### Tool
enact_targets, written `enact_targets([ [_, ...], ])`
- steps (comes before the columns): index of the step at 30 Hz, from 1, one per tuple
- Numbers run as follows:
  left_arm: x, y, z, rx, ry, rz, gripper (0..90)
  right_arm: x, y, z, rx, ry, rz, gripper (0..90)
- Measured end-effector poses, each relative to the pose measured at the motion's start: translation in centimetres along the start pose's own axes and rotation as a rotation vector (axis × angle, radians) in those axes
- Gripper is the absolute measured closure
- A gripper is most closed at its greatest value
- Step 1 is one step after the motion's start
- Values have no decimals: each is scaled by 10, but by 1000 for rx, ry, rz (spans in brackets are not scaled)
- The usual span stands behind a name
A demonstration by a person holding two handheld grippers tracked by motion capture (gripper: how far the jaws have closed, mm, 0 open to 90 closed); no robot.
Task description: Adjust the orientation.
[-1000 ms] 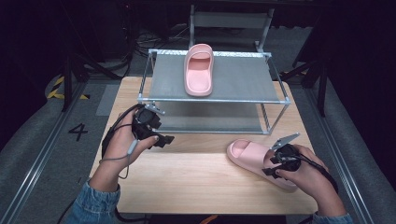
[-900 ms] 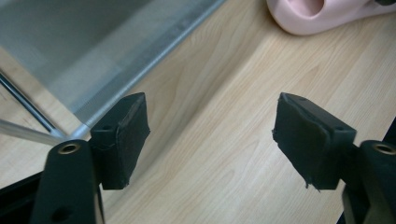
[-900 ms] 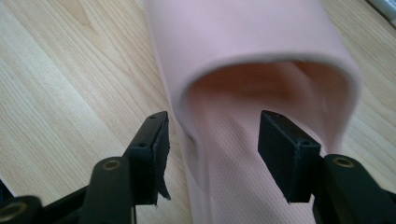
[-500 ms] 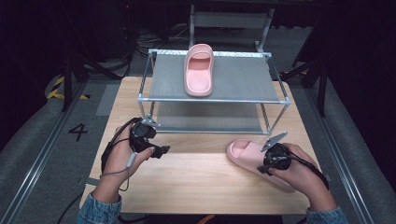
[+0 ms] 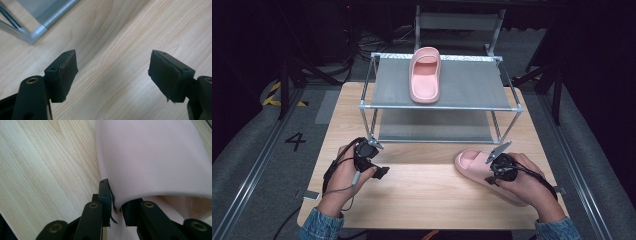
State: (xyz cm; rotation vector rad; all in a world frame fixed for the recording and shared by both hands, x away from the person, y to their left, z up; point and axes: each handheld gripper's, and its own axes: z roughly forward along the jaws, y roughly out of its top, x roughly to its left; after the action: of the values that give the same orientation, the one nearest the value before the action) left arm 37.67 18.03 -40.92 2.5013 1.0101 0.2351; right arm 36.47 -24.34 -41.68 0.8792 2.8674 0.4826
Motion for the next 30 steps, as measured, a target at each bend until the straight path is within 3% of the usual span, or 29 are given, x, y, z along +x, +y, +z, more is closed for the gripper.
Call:
enact_targets([
  [5,4,-4,9,21,-43,-33,218,2,0,0,0,-11,-19,816],
  [9,7,-5,11,24,-45,-38,216,2,-2,-1,-7,-9,-26,823],
  [13,14,-7,11,16,-75,-44,214,5,-1,-3,-21,1,-14,827],
  [23,33,-18,5,23,-64,-100,199,14,5,-22,-81,42,8,818],
  [30,36,-20,6,30,-85,-100,199,15,11,-39,-101,37,7,803],
])
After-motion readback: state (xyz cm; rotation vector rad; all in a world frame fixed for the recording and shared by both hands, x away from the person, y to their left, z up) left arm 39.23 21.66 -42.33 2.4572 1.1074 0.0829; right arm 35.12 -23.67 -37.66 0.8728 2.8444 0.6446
